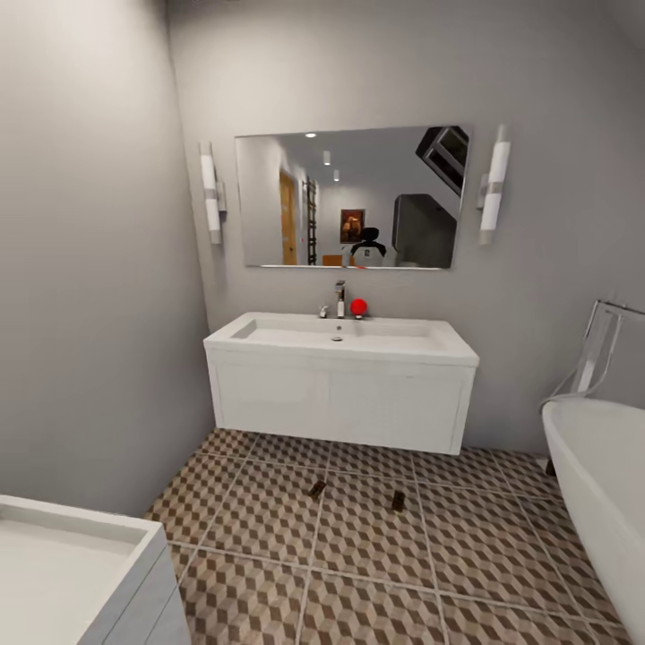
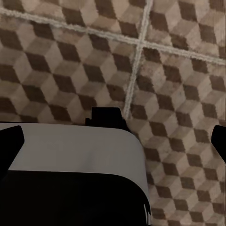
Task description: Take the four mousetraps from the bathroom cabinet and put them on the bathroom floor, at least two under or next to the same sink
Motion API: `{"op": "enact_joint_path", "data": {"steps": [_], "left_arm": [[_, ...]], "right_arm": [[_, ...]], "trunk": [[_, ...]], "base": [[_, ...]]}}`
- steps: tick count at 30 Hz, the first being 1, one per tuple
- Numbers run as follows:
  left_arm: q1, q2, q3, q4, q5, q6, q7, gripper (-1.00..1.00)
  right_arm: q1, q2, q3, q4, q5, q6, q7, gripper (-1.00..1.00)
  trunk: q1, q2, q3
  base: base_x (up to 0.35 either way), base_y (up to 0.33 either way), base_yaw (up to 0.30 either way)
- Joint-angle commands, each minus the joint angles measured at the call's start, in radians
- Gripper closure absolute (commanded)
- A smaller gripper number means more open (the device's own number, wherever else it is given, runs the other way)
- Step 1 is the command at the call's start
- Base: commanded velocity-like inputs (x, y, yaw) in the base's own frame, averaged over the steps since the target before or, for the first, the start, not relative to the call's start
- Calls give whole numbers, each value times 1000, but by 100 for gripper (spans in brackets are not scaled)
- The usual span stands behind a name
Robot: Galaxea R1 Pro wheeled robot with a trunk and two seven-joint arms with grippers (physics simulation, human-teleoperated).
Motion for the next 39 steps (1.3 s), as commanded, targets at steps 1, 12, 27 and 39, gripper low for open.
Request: {"op": "enact_joint_path", "data": {"steps": [1, 12, 27, 39], "left_arm": [[-1, 0, -9, 1, 9, -4, 3, -100], [-1, -3, -9, 1, 8, 0, 3, -100], [-1, -8, -8, 0, 5, -1, 3, -100], [-1, -63, -8, 1, 8, -1, 3, -100]], "right_arm": [[-1, 0, -8, 3, 10, -4, -6, -100], [-1, 0, -8, 3, 11, -4, -6, -100], [-1, 0, -8, 3, 11, -3, -6, -100], [-1, 1, -8, 3, 11, -3, -6, -100]], "trunk": [[0, -1, -1], [0, -1, -1], [0, -1, -1], [0, -1, -1]], "base": [[0, 0, 267], [0, 0, 268], [0, 0, 269], [0, 0, 270]]}}
